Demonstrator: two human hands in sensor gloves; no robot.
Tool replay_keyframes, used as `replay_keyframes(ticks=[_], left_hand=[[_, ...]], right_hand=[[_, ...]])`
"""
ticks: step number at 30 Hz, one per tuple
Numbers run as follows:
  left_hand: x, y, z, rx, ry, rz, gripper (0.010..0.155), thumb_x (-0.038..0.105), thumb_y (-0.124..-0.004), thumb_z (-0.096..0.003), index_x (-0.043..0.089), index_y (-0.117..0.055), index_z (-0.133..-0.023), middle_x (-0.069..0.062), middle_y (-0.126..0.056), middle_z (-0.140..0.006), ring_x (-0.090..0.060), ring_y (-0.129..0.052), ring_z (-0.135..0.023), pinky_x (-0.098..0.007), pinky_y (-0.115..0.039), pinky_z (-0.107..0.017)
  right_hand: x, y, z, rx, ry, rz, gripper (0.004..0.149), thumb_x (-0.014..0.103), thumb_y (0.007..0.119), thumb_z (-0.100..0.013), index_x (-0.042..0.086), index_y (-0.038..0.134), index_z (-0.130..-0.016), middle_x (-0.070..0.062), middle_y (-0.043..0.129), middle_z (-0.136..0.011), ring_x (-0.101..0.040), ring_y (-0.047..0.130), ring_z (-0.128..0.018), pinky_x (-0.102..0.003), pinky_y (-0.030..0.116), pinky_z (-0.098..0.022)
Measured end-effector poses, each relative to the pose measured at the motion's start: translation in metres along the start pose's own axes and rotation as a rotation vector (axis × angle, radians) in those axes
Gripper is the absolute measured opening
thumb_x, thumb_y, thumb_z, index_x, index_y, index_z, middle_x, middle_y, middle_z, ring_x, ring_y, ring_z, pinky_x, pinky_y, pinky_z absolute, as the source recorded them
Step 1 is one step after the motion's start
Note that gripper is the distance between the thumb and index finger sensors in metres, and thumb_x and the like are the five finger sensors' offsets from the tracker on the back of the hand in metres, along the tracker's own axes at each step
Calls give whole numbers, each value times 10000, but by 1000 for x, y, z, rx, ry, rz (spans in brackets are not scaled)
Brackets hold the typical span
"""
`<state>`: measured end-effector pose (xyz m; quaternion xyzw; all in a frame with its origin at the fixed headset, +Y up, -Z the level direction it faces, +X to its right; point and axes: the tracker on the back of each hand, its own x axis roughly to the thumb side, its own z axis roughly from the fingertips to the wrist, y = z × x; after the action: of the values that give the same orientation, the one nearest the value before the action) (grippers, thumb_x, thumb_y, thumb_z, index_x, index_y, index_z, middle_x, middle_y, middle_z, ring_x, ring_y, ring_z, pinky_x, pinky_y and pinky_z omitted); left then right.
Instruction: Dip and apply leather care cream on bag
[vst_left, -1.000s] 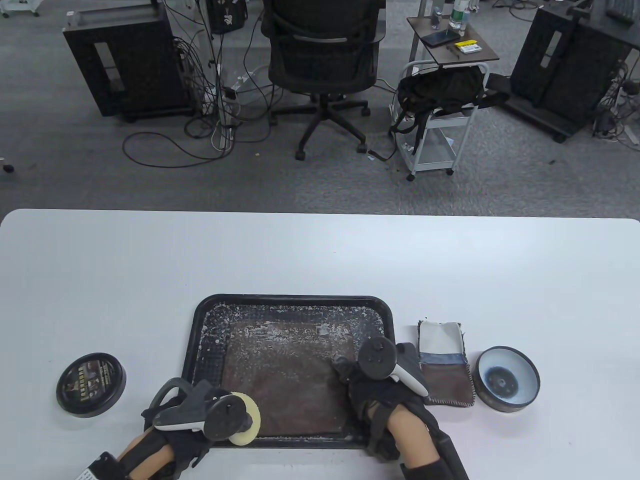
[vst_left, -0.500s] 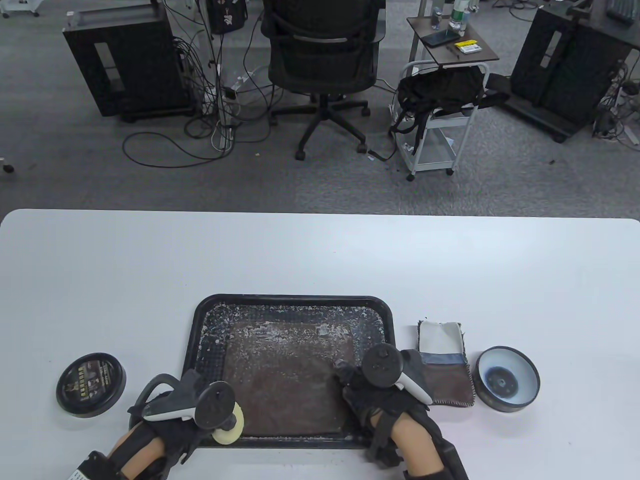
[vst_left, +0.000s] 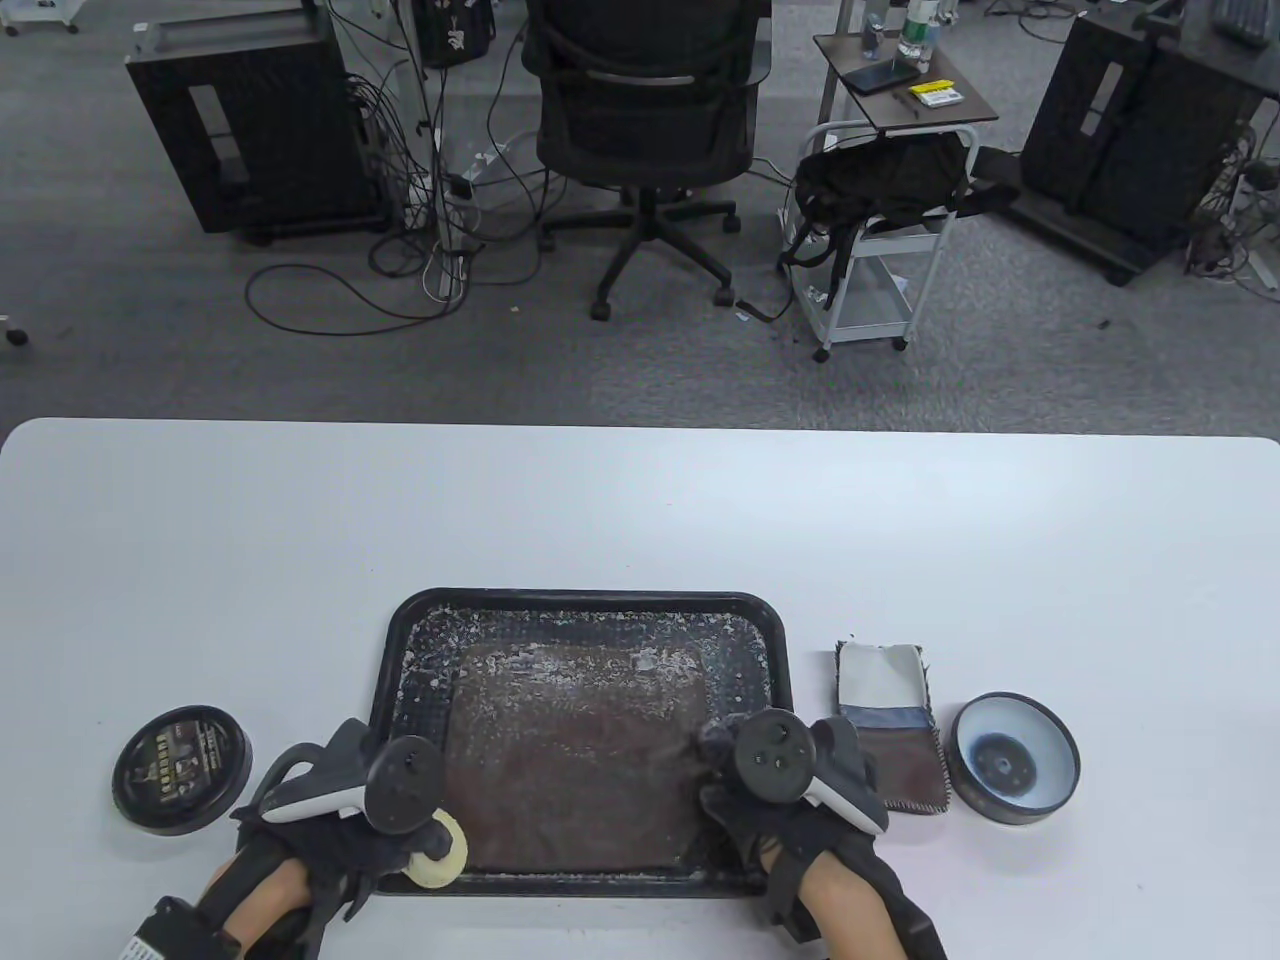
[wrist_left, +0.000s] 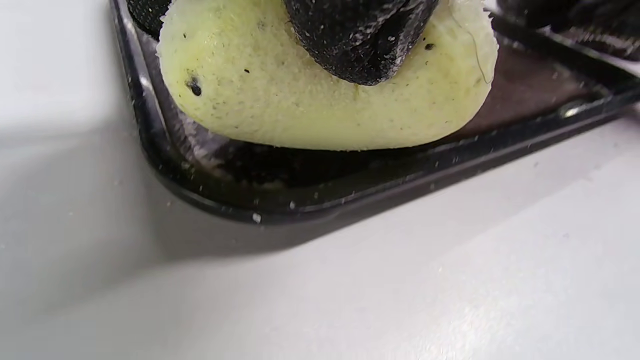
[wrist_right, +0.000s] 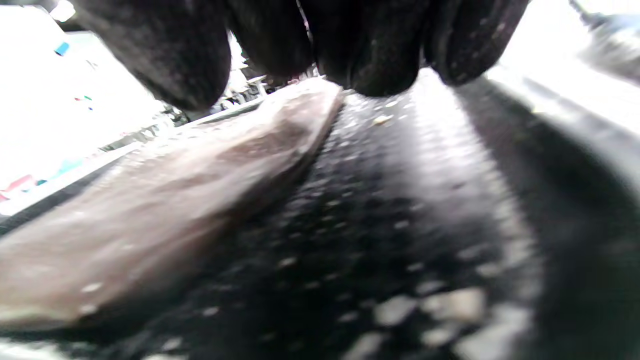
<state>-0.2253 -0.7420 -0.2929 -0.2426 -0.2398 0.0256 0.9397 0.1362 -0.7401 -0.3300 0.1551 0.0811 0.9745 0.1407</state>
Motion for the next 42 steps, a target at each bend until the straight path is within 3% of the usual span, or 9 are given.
replay_keyframes(ticks=[4, 9, 14, 21, 30, 34, 37, 40, 42], left_hand=[[-7, 10, 6, 118, -30, 21, 493, 265, -821, -346, 380, -819, -825, 80, -875, -880, -216, -860, -844, -460, -711, -667], [-11, 14, 7, 311, 117, -73, 505, 265, -823, -353, 358, -802, -849, 54, -865, -899, -239, -857, -851, -488, -697, -675], [-10, 14, 5, 436, 128, -161, 508, 275, -821, -355, 363, -792, -854, 58, -862, -906, -236, -861, -854, -491, -696, -678], [-13, 14, 4, 477, 144, -134, 514, 281, -820, -358, 363, -781, -864, 57, -859, -914, -239, -862, -855, -488, -701, -673], [-23, 10, -2, 441, 161, -112, 514, 283, -821, -358, 363, -782, -864, 56, -863, -913, -240, -868, -852, -498, -692, -683], [-22, 8, -1, 437, 157, -122, 513, 286, -822, -358, 360, -784, -864, 55, -870, -909, -240, -876, -845, -497, -697, -680], [-18, 11, 1, 454, 158, -163, 513, 292, -820, -357, 366, -782, -863, 61, -874, -906, -235, -880, -844, -492, -701, -679], [-15, 13, 3, 477, 146, -166, 512, 292, -820, -357, 367, -784, -862, 60, -873, -907, -234, -882, -843, -492, -701, -680], [-14, 13, 4, 480, 149, -166, 512, 289, -821, -358, 363, -784, -863, 56, -873, -908, -239, -880, -843, -496, -698, -680]], right_hand=[[0, 1, 1, 19, 52, 69, 621, 401, 830, -392, 2, 867, -866, -232, 525, -1051, -437, 630, -876, -623, 629, -623], [8, 11, -1, 74, 81, 82, 579, 445, 811, -395, 2, 995, -720, -171, 619, -1034, -505, 479, -921, -644, 555, -655], [18, 24, -4, 71, 159, 34, 683, 502, 781, -396, -93, 916, -703, -248, 590, -1027, -538, 417, -917, -664, 498, -658], [38, 37, -14, 73, 226, 204, 796, 574, 799, -342, -141, 853, -685, -275, 567, -1023, -562, 407, -914, -671, 508, -657], [36, 39, -17, 75, 282, 79, 585, 457, 852, -347, -62, 876, -617, -258, 551, -1018, -544, 405, -917, -655, 512, -665], [35, 29, -13, 7, 229, 19, 471, 419, 859, -359, 24, 882, -614, -194, 656, -992, -500, 508, -922, -637, 544, -665], [32, 14, -7, -103, 196, -96, 437, 411, 866, -359, 44, 910, -592, -102, 832, -888, -414, 729, -884, -671, 512, -660], [24, -3, 1, -205, 191, -221, 403, 410, 887, -346, 65, 936, -549, -76, 936, -778, -359, 946, -709, -623, 659, -624], [17, -12, 6, -268, 181, -239, 393, 409, 895, -340, 70, 937, -535, -94, 946, -752, -178, 1079, -424, -458, 867, -494]])
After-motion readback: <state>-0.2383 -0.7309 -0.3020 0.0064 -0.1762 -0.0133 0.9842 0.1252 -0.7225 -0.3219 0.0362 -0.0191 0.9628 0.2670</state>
